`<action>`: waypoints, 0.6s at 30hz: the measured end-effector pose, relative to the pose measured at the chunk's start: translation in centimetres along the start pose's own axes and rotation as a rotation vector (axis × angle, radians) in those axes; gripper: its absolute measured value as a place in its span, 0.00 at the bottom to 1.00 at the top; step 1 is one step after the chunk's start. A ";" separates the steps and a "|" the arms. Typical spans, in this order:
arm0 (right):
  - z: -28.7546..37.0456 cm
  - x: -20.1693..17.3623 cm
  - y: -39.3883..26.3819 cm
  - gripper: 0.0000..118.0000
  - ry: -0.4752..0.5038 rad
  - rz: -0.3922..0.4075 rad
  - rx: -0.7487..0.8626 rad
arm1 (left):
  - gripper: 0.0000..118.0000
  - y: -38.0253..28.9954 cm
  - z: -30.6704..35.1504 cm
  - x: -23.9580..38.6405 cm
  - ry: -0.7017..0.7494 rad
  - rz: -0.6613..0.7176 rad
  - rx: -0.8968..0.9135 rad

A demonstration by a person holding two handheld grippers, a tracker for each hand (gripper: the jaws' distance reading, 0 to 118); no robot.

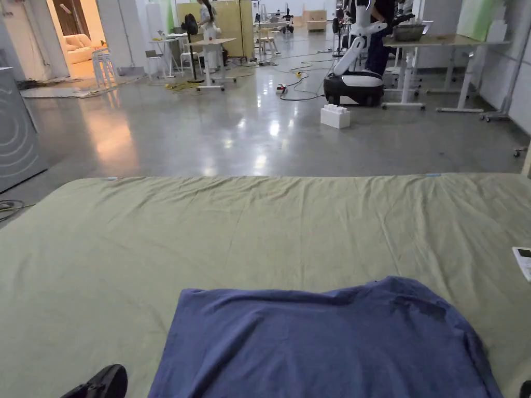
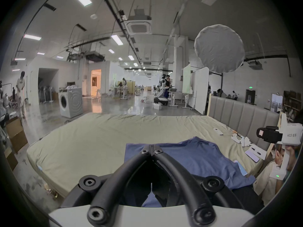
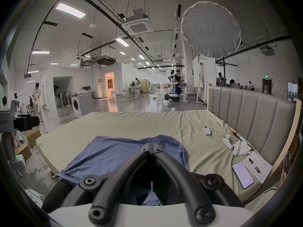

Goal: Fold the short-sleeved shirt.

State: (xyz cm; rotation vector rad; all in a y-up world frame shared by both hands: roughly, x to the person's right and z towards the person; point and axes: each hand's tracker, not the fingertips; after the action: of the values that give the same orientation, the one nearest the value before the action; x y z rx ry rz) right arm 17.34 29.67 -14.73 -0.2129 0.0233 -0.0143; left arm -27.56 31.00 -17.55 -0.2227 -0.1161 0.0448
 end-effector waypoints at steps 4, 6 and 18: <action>-0.5 0.3 -0.8 0.00 0.007 -0.038 -0.048 | 0.00 -2.1 -0.3 -2.8 0.052 0.008 -0.081; -0.6 0.6 -1.5 0.00 0.013 -0.053 -0.061 | 0.10 -3.6 -0.7 -4.2 0.050 0.038 -0.126; -1.5 -0.2 -3.4 0.00 -0.003 -0.055 -0.184 | 0.69 -16.6 -9.0 -10.0 0.088 0.182 -0.576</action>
State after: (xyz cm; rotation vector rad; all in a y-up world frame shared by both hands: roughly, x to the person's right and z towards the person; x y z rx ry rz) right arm 17.03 26.05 -15.49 -0.3975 0.0153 -0.0667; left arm -35.87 12.26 -23.65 -0.8093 -0.0178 0.1833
